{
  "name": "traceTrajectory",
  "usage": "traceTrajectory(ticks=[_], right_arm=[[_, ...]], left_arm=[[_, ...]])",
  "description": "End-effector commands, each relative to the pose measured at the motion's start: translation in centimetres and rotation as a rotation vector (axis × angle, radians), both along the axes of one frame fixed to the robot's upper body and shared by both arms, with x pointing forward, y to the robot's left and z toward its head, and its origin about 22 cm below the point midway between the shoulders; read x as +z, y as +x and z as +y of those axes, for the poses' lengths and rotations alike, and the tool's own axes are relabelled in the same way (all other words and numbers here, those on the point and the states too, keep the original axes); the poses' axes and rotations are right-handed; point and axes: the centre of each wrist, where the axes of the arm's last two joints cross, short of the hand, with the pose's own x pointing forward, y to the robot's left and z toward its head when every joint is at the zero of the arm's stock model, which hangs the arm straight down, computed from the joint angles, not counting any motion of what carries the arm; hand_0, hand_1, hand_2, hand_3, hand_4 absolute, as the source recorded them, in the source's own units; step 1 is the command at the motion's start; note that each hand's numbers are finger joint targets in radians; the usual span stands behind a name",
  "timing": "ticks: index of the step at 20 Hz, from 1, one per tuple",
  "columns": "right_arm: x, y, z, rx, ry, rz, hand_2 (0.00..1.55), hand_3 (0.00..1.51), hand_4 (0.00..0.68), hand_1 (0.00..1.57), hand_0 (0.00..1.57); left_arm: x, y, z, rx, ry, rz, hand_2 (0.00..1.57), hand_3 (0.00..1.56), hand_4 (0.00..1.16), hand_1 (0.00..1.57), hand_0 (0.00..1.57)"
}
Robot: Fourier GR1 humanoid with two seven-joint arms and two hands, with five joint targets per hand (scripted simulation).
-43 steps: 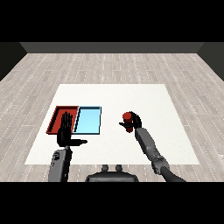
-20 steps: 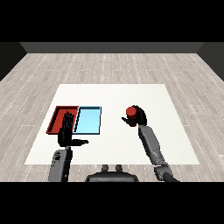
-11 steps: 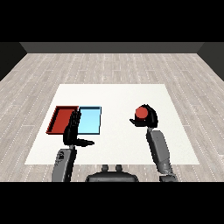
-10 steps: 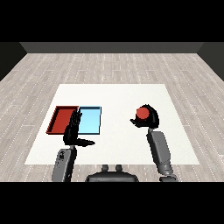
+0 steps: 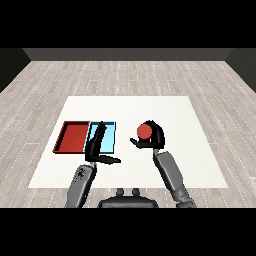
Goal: Pick the red can and put it in the red box
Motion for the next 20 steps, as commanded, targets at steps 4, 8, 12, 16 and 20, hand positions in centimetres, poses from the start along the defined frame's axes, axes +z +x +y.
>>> traceTrajectory(ticks=[4,8,12,16,20], right_arm=[[3.8,-0.5,4.0,0.008,0.026,-0.048,1.43,1.4,0.632,1.44,1.44],[1.7,0.1,2.8,0.057,0.02,-0.079,1.43,1.4,0.616,1.44,1.44],[2.0,-1.7,4.0,0.042,0.025,-0.084,1.44,1.4,0.634,1.44,1.44],[0.0,-1.3,3.5,0.058,0.006,-0.11,1.44,1.39,0.659,1.46,1.46],[0.6,-1.7,3.7,0.072,0.034,-0.104,1.44,1.39,0.653,1.46,1.46]], left_arm=[[-1.9,-0.1,-2.6,-0.01,0.033,0.081,0.0,0.0,0.0,0.0,0.0],[-2.4,0.3,-3.5,-0.059,0.002,0.094,0.0,0.0,0.0,0.0,0.0],[-1.6,2.7,-3.4,-0.044,0.036,0.12,0.0,0.0,0.0,0.0,0.0],[-3.0,2.3,-4.8,-0.055,0.041,0.151,0.0,0.0,0.0,0.0,0.0],[-4.8,1.8,-4.4,-0.071,0.013,0.159,0.0,0.0,0.0,0.0,0.0]])
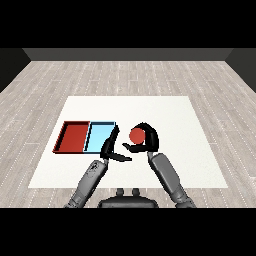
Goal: Pick the red can and put it in the red box
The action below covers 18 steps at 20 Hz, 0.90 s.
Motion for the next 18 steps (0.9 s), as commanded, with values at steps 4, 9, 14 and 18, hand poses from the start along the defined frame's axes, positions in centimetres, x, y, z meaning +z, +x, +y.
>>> traceTrajectory(ticks=[4,9,14,18], right_arm=[[-0.7,-1.9,1.4,0.019,-0.012,-0.001,1.43,1.39,0.663,1.46,1.46],[0.4,0.5,2.0,0.019,0.002,-0.022,1.44,1.39,0.671,1.46,1.46],[-0.3,-0.1,3.4,0.074,0.07,0.019,1.43,1.4,0.644,1.47,1.47],[0.9,-1.6,4.4,0.065,0.059,-0.017,1.46,1.42,0.66,1.51,1.51]], left_arm=[[-0.1,0.7,-2.2,-0.004,-0.004,0.047,0.0,0.0,0.0,0.0,0.0],[-0.5,1.1,-2.0,-0.041,-0.02,0.047,0.0,0.0,0.0,0.0,0.0],[-0.1,0.0,-2.9,-0.038,-0.048,0.034,0.0,0.0,0.0,0.0,0.0],[-0.6,-0.7,-3.5,-0.051,-0.048,0.042,0.0,0.0,0.0,0.0,0.0]])
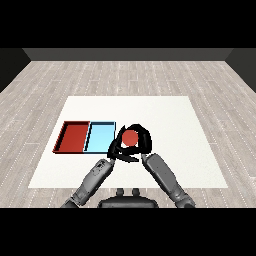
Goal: Pick the red can and put it in the red box
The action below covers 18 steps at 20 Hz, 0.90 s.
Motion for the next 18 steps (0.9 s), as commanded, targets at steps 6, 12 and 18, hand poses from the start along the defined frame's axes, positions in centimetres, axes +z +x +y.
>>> traceTrajectory(ticks=[6,12,18], right_arm=[[-2.1,-1.4,1.5,0.038,0.013,0.009,1.46,1.42,0.658,1.53,1.53],[-0.4,-0.7,3.3,0.033,0.002,0.0,1.46,1.4,0.638,1.5,1.5],[0.4,-1.0,2.1,0.041,-0.001,-0.008,1.45,1.39,0.649,1.51,1.51]], left_arm=[[-0.7,0.7,0.1,-0.038,-0.021,0.007,0.0,0.0,0.0,0.0,0.0],[0.4,-0.7,-1.4,0.034,-0.039,0.033,0.0,0.0,0.0,0.0,0.0],[0.5,0.0,-2.7,0.192,-0.049,0.088,1.57,1.49,1.13,1.57,1.57]])
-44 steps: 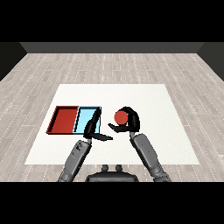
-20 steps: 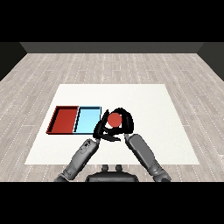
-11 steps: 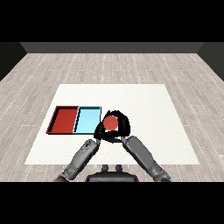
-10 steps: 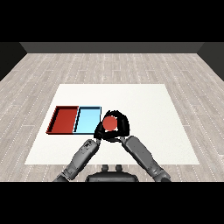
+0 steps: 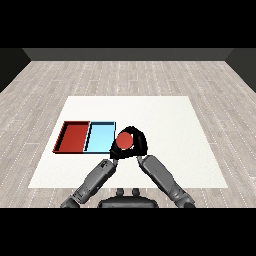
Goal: Pick the red can and put it in the red box
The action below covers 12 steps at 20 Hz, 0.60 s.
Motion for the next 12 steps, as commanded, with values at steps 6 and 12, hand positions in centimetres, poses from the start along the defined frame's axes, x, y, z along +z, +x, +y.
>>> traceTrajectory(ticks=[6,12], right_arm=[[-0.9,2.0,-0.1,-0.006,0.011,-0.002,1.44,1.39,0.646,1.48,1.48],[0.5,0.9,-0.4,0.023,-0.003,0.004,1.44,1.39,0.637,1.49,1.49]], left_arm=[[1.3,1.2,-0.5,0.091,0.026,0.006,1.56,1.48,1.12,1.57,1.57],[2.3,1.6,0.7,0.115,-0.016,-0.08,1.56,1.48,1.14,1.57,1.57]])
